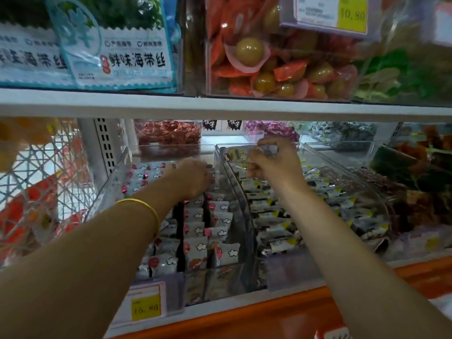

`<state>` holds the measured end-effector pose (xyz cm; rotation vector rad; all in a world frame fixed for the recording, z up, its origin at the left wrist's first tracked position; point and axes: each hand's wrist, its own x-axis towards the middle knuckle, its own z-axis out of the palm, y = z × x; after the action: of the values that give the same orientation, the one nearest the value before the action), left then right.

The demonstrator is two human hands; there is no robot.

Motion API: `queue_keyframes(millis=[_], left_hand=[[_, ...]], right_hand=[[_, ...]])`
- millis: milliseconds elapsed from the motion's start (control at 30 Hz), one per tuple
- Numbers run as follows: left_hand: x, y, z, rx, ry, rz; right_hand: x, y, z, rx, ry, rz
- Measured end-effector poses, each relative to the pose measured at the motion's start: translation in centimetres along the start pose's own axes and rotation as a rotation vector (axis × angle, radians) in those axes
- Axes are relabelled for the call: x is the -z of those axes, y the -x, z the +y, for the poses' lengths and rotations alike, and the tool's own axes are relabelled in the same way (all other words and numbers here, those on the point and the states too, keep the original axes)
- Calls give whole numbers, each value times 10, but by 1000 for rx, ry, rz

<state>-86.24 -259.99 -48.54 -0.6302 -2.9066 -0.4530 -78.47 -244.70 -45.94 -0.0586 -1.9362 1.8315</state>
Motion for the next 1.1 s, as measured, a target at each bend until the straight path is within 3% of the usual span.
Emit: queue_keyframes(millis=[167, 400, 500, 700, 833, 1100], left_hand=[[-11, -20, 2, 66, -49, -126], [-3, -10, 4, 41, -79, -173], [-7, -2, 1, 38, 23, -165], [-1, 10, -5, -94, -148, -222], [4, 23, -14, -109, -105, -149], [-2, 43, -25, -118, -209, -260]], right_hand=[[-7, -15, 3, 66, 75, -65], [-29, -34, 3, 332, 378, -44], [-45, -45, 4, 451, 621, -93], [-73, -59, 10, 651, 1306, -261], [-83, -60, 9, 611, 1555, -417], [-91, -71, 17, 424, 1636, -552]])
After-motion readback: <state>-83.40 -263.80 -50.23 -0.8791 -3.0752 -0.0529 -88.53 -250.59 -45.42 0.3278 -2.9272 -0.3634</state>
